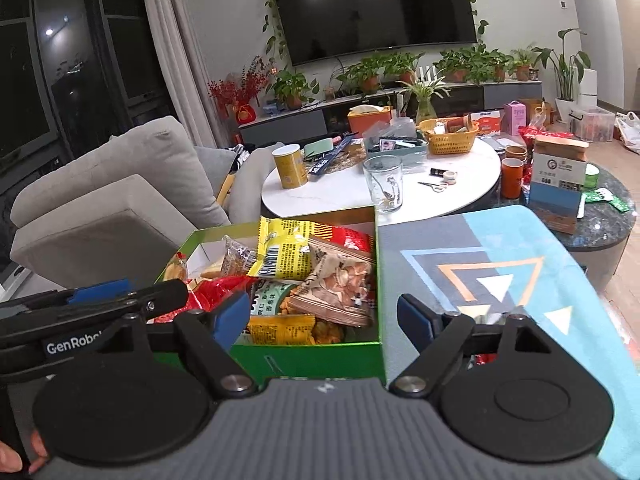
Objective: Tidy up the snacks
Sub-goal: 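Move both grippers back from the box toward the remaining packets on the mat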
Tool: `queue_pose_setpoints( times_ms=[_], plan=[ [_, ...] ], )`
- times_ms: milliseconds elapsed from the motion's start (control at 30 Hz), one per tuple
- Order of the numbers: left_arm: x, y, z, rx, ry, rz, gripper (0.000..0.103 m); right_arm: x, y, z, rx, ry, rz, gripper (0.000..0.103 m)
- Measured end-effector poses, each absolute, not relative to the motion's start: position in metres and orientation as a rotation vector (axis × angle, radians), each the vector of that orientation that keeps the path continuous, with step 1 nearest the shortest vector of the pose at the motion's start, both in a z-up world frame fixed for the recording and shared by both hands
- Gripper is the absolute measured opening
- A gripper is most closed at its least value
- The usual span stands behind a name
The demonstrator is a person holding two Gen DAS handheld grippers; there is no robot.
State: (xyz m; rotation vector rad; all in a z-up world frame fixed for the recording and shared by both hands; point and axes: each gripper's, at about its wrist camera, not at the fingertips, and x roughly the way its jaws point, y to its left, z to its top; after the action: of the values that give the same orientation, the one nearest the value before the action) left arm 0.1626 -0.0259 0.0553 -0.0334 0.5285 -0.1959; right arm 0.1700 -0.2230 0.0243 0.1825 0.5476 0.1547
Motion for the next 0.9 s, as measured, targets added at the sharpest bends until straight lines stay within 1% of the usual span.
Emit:
queue_pose_setpoints(
  times_ms=[400,900],
  plan=[
    [0.137,-0.037,0.055,-0.02,0.538,-0.215,0.065,0.153,-0.24,0.023,0.193,0.535,0.133,0.048],
    [0.124,-0.063,0.028,-0.003,0.627,-0.256,0.065,0.138,-0.29,0.01,0.229,0.558,0.02,0.048]
  ],
)
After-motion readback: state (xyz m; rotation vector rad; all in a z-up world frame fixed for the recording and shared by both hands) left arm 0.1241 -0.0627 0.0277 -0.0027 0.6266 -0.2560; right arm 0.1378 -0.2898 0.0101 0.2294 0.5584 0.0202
